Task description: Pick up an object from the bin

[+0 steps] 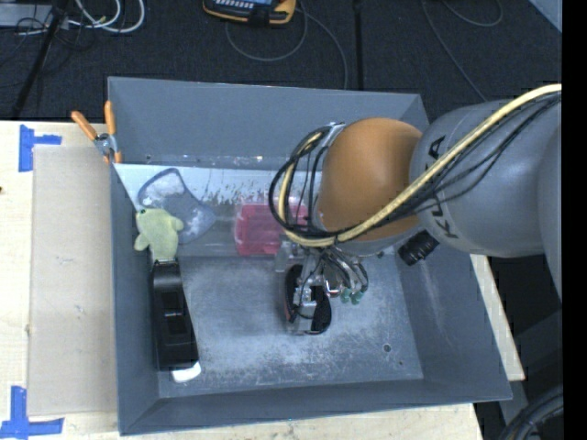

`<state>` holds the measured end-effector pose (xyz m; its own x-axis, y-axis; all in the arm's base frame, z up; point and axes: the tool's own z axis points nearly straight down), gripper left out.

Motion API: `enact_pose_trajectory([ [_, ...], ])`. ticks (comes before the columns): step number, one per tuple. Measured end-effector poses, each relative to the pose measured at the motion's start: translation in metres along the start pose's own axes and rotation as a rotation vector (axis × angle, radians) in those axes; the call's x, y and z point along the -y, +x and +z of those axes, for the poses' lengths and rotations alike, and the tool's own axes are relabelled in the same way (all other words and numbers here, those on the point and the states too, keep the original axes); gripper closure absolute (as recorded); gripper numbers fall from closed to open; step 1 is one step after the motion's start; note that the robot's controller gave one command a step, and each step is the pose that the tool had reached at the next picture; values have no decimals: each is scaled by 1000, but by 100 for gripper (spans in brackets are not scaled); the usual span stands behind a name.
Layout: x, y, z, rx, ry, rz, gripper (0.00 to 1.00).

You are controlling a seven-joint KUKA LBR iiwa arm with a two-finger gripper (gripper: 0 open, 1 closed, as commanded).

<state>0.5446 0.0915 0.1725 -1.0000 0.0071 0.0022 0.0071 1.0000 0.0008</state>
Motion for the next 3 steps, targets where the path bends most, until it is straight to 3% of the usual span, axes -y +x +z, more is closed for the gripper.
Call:
enact_pose_trajectory([
  [1,0,0,0,0,0,0,0],
  [2,24,23,40,6,-1,-64,0],
  [3,83,17,51,-3,-2,27,0],
])
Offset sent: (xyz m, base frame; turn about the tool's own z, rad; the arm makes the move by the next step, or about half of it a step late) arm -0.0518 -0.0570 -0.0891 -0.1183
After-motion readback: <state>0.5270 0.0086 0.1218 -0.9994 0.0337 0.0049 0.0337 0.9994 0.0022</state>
